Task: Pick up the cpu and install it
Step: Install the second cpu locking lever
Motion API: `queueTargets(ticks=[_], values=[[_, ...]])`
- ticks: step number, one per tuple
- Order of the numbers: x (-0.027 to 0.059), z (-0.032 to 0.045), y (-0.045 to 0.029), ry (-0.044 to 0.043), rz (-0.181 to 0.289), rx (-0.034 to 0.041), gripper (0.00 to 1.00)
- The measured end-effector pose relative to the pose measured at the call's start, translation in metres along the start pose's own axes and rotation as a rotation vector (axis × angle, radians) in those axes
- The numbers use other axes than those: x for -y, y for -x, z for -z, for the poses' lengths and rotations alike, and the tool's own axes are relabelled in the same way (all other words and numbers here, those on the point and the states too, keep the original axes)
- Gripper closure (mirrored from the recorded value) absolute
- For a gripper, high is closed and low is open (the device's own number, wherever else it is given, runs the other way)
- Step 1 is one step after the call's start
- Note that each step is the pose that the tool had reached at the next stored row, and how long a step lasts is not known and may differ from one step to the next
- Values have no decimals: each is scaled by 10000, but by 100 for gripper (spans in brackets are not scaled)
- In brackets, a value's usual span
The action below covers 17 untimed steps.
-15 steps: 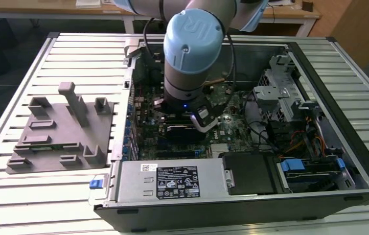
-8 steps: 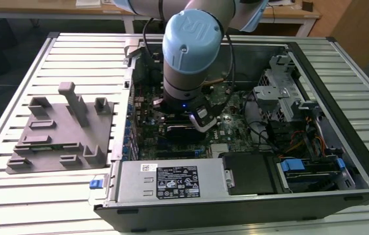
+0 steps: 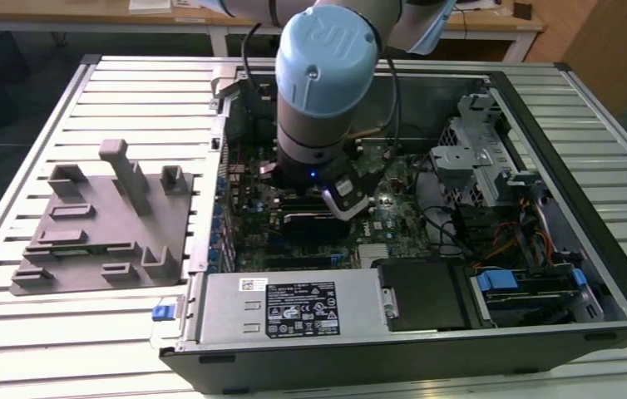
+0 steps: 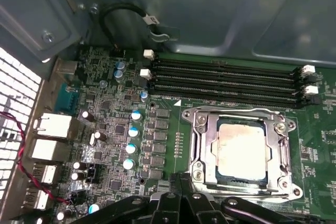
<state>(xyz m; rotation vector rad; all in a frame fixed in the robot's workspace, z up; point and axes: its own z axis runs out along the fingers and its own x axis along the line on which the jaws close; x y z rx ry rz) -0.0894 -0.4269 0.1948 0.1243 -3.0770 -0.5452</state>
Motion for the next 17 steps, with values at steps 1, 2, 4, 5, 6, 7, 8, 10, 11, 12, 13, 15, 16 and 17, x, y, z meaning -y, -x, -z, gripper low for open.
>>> queueTargets(ticks=[1,2,4,5,6,7,8,10,11,12,13,15,16,17], values=[[-7,19,0,-1,0,0,89],[-15,40,0,0,0,0,89],[-25,69,0,6,0,0,89],[-29,80,-1,19,0,2,89],[-34,93,0,25,0,3,89],[-38,104,0,28,1,3,89],[-43,119,0,29,1,3,89],[-56,154,0,29,1,2,89],[-62,170,0,29,1,2,89],[-69,186,0,29,1,2,89],[-75,201,1,28,2,2,89],[-86,228,1,29,2,2,89],[-90,241,0,28,1,2,89],[-93,248,0,29,1,2,89]])
